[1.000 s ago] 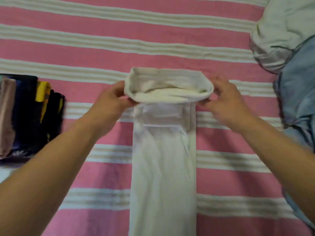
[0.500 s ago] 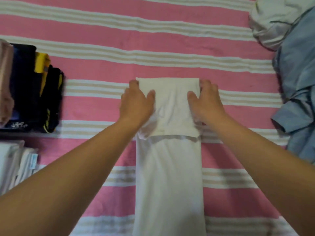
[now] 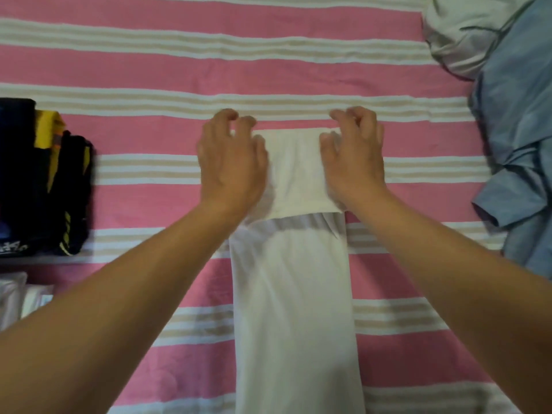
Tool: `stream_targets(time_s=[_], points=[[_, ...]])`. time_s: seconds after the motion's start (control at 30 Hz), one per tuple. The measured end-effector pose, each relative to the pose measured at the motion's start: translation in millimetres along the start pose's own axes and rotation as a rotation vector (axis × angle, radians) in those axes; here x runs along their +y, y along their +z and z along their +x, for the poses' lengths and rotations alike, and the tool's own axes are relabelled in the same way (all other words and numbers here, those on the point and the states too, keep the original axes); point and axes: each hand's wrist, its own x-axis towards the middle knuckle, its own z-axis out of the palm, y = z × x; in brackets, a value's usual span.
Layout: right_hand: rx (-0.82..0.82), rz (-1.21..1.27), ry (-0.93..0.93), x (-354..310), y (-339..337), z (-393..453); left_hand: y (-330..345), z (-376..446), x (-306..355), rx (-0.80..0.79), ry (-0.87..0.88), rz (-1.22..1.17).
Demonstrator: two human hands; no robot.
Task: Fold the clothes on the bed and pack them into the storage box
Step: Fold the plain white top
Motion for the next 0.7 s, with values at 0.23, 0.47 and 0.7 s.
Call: stream_targets(time_s=[0.23, 0.47, 0.7], points=[[-0.328, -0.440, -0.288, 49.7, 59.4, -24.2, 75.0, -22.7, -38.1, -0.292, 0.335, 0.322], [-0.379, -0.565, -0.292, 24.8, 36.1, -66.3, 51.5, -56.0, -12.4, -0.341, 0.286, 0.441], [-0.666, -0.425, -0.560, 68.0, -23.2, -333.0, -11.5, -339.7, -39.1, -0.585, 0.544, 0.234]])
